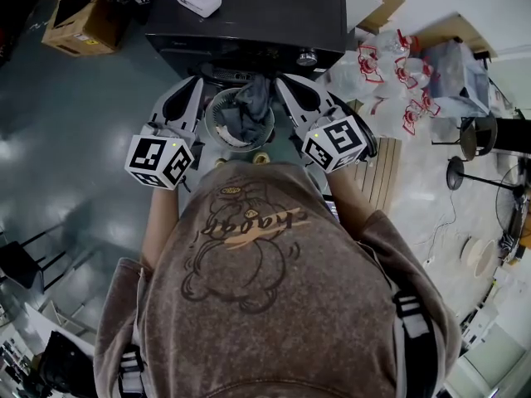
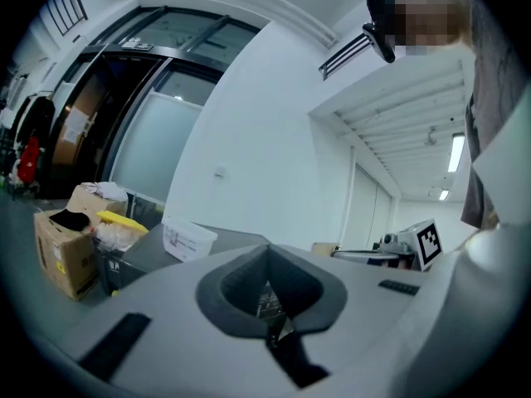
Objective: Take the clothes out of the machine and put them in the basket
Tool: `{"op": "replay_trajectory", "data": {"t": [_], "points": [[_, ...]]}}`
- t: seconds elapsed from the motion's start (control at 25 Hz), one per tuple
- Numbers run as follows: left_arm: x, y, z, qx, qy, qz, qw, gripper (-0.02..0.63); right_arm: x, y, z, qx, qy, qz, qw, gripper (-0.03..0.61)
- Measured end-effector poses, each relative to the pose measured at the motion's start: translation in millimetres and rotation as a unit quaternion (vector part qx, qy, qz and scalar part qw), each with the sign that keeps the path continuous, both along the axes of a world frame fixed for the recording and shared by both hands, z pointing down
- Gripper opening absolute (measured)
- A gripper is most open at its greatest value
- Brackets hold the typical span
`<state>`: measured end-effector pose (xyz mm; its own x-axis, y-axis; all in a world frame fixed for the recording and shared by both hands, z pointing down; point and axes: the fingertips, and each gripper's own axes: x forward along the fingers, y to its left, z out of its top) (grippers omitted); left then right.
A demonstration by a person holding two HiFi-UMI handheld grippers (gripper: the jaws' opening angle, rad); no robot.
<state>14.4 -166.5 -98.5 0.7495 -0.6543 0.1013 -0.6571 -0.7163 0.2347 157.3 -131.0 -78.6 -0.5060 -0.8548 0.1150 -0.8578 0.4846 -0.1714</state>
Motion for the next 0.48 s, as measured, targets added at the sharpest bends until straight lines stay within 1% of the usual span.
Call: {"op": "replay_trajectory", "data": {"t": [0.28, 0.48], "points": [[0.3, 2.1, -0.9, 0.002, -0.007, -0.001, 1.0, 0.007, 6.5, 3.6, 2.8, -0.005, 0.004, 0.001, 1.0, -0.002], [-3.5, 5.1, -0.5, -0.006, -0.001, -0.007, 1.0, 0.008, 4.6, 5.1, 3.7, -0.006, 0.005, -0.004, 1.0, -0.002]]}}
